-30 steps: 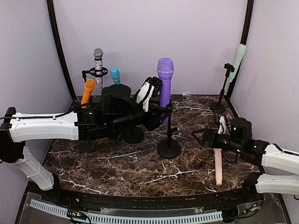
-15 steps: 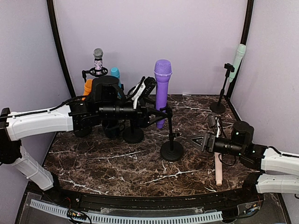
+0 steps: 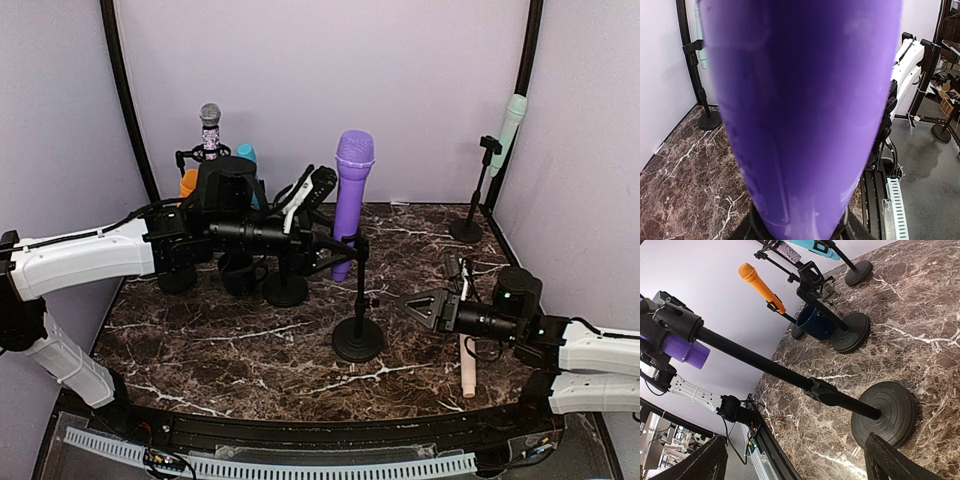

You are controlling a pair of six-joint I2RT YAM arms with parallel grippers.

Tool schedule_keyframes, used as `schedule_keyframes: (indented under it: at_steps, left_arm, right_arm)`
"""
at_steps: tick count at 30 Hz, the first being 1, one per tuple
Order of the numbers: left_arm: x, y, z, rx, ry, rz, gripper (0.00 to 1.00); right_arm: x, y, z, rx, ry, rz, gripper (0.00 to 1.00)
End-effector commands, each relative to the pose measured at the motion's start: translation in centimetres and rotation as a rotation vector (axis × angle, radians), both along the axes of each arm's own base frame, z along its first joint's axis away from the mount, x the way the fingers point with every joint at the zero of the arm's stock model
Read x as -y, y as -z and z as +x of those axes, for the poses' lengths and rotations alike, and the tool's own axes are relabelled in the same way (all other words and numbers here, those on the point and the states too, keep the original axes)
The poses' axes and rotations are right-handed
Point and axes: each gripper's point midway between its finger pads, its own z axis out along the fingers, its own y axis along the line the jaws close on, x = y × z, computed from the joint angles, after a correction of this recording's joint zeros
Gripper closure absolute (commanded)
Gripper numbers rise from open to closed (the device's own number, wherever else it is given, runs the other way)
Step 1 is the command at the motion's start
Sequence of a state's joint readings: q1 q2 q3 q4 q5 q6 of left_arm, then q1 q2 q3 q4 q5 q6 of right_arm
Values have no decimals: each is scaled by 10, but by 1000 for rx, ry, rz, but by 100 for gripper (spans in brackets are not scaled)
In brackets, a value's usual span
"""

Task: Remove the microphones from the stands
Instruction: Hold the microphone stand with the microphone at the center of the board, then unscrew the knob on the stand of the microphone stand.

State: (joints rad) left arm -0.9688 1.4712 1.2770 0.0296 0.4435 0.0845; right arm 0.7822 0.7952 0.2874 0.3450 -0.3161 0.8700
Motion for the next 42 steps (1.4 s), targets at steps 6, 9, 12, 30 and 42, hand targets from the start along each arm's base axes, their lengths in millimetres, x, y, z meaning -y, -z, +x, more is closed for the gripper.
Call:
schedule_keyframes:
  at_steps: [6,9,12,30,42]
  left_arm:
    - [-16,-49,-20,79,86,-124,100]
    - [-21,-45,-22,67,105,-131,100]
    - [-21,-33,-24,45,118,-128,100]
    - [-20,-18,-28,38,146,-175,100]
    - [-18,-13,-27,15,149,-165,100]
  right_arm:
    - [-16,5,5,-26,7,19,6]
    - [-21,12,8,-65,16,23,9]
    - [-29,13,9,-80,-6,42,16]
    - [-55,10,16,-78,-105,113,23]
    - [-63,9,23,-93,-137,192,45]
